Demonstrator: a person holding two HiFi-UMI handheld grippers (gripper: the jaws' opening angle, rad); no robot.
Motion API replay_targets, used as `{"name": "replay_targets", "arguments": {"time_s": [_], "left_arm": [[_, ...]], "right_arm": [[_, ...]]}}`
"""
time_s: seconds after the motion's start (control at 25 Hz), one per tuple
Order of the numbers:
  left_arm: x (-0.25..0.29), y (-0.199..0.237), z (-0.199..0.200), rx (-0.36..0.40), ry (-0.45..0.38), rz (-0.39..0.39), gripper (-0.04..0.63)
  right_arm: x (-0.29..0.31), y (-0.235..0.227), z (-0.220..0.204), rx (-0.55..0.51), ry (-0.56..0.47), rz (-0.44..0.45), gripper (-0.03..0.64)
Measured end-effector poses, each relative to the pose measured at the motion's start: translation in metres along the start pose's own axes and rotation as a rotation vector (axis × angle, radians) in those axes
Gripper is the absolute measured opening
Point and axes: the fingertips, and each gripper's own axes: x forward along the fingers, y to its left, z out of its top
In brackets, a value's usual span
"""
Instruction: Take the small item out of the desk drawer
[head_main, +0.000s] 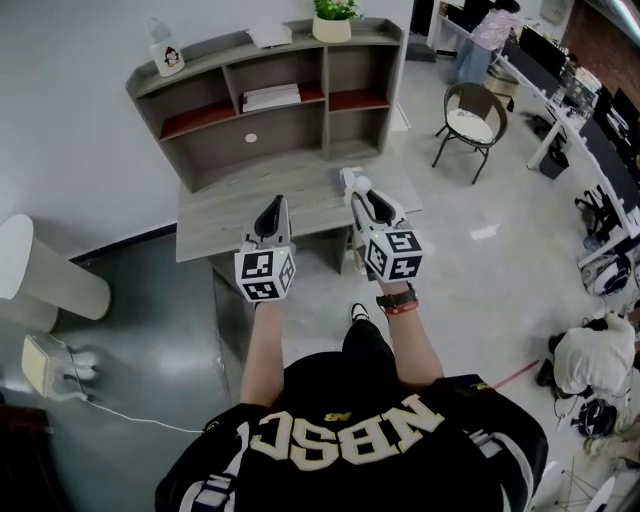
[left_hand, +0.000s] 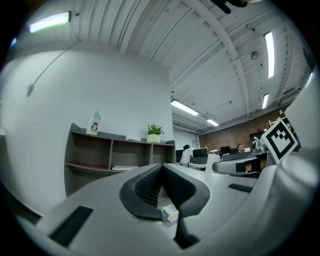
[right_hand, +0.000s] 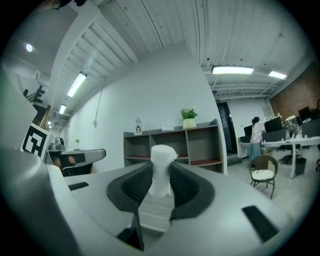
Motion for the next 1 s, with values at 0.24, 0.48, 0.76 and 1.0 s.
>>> {"name": "replay_targets", "arguments": {"time_s": [0.24, 0.48, 0.76, 1.0], "left_arm": [[-0.001, 0.004, 0.003, 0.004, -0.015, 0.028, 0.014], [0.005, -0.006, 0.001, 0.015, -0.016, 0.012, 0.014], [0.019, -0.019, -0.011, 0.011, -0.004, -0.01, 0.015], [0.043, -0.045, -0.028, -0.004, 0.007, -0.077, 0.015]], "right_arm": [[-0.005, -0.003, 0.014, -0.046, -0.047, -0.034, 0.115], [-0.009, -0.009, 0.015, -0.033, -0.05, -0.044, 0.115], [-0.01, -0.016, 0.011, -0.015, -0.039, -0.036, 0.115], [-0.01, -0.044, -0.005, 0.007, -0.007, -0.061, 0.115]]}}
